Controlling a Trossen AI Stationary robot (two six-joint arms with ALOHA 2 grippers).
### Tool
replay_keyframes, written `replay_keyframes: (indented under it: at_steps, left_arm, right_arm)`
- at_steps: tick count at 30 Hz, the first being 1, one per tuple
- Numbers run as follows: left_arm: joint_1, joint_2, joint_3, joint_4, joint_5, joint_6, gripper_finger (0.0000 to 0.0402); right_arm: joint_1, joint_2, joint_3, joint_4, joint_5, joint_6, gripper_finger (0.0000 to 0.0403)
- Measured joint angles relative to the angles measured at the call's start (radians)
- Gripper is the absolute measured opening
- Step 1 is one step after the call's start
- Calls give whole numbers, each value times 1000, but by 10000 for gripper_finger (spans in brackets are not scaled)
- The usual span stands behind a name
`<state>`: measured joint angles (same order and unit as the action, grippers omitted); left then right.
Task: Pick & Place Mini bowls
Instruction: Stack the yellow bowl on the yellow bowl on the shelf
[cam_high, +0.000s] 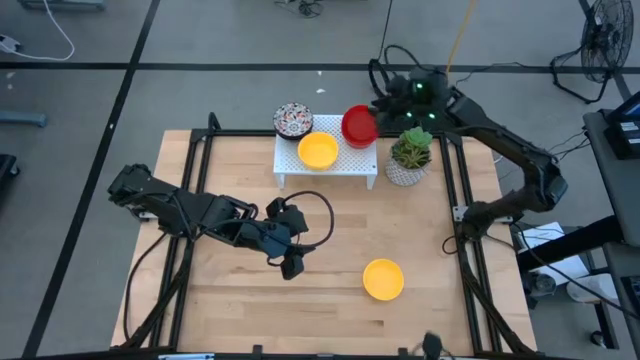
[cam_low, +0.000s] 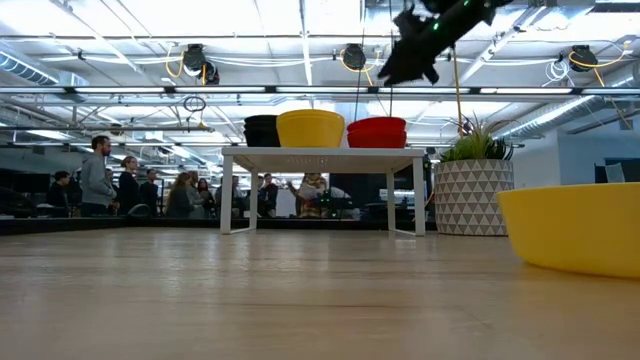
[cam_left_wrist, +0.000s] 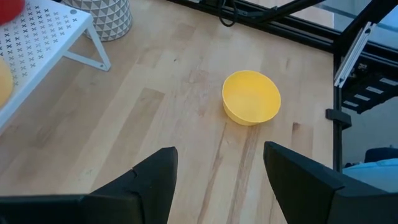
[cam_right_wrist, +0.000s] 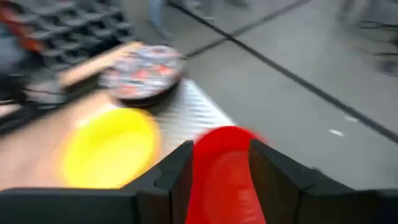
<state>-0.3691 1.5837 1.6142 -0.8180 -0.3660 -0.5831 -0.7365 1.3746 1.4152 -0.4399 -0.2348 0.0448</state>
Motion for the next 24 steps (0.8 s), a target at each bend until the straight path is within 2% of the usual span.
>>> replay_keyframes:
  at_steps: [3, 7, 10, 12, 18, 21, 24]
  left_arm:
    - [0, 0, 0, 1, 0, -1, 241]
    - [0, -1, -25, 27, -2, -1, 241]
    - [0, -1, -94, 126, -6, 6, 241]
    - [1, -1, -154, 230, -13, 1, 241]
    - [20, -1, -340, 582, -14, -25, 241]
    - [30, -1, -406, 678, -17, -44, 241]
    - [33, 23, -430, 700, -35, -74, 241]
  right_arm:
    - [56, -60, 0, -99, -58, -33, 135]
    - [210, -128, 0, -275, -54, -115, 128]
    - [350, -171, 0, -396, -47, -120, 127]
    - [453, -195, 0, -463, 3, -101, 127]
    - [740, -247, -3, -641, 199, 37, 127]
    - [865, -273, -55, -657, 213, 148, 127]
    - [979, -300, -165, -617, 226, 244, 126]
